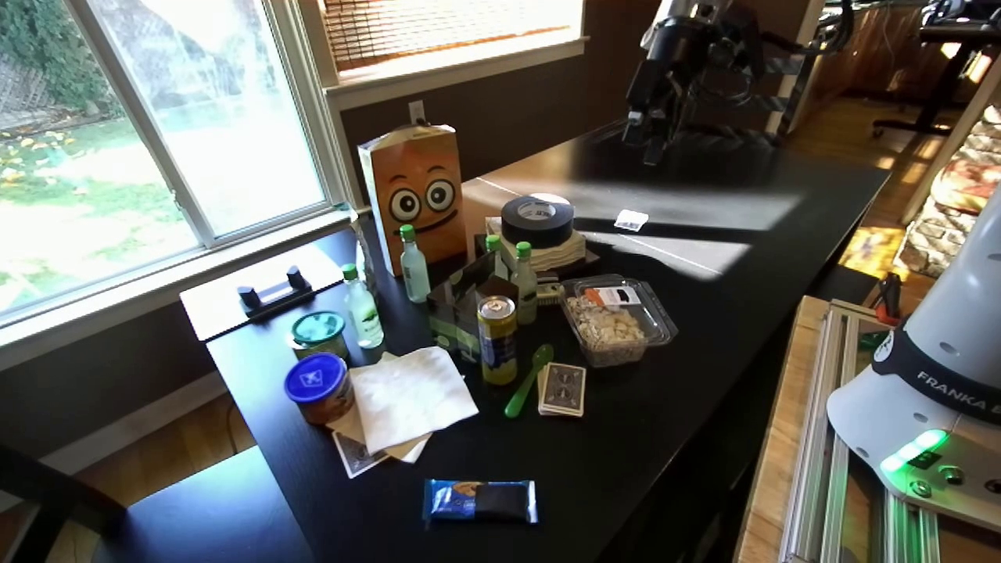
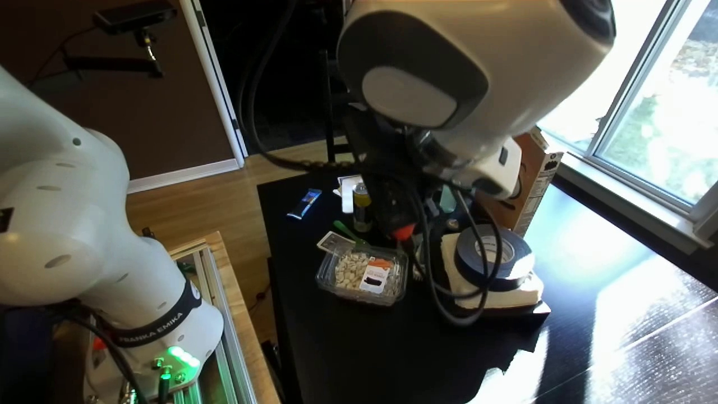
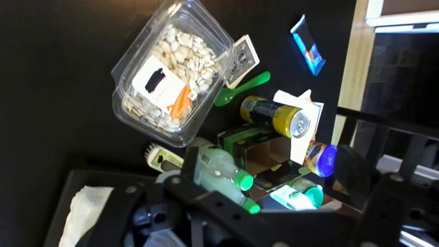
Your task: Place the clear lid directly on the table
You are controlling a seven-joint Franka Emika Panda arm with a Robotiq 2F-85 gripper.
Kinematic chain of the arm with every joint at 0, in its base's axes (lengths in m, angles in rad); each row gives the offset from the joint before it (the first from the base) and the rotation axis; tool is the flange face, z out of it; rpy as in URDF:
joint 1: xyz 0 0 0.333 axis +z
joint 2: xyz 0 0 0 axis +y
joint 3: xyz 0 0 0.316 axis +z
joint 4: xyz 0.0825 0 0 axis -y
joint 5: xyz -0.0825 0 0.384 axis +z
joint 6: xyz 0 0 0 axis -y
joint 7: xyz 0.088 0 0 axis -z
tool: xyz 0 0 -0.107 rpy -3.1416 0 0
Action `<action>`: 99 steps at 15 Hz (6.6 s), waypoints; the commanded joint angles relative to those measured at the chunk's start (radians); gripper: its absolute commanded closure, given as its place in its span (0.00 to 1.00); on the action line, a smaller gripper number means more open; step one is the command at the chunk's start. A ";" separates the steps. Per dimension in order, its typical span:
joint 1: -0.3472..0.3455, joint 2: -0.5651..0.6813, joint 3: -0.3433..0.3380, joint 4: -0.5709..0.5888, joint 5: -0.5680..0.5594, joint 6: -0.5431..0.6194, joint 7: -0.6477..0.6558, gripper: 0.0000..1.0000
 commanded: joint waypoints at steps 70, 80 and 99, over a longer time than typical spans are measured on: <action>-0.418 0.637 0.113 0.243 0.612 0.026 0.058 1.00; -0.322 0.637 0.130 0.162 0.572 0.616 0.075 1.00; -0.120 0.512 0.120 -0.037 0.575 1.126 0.074 0.33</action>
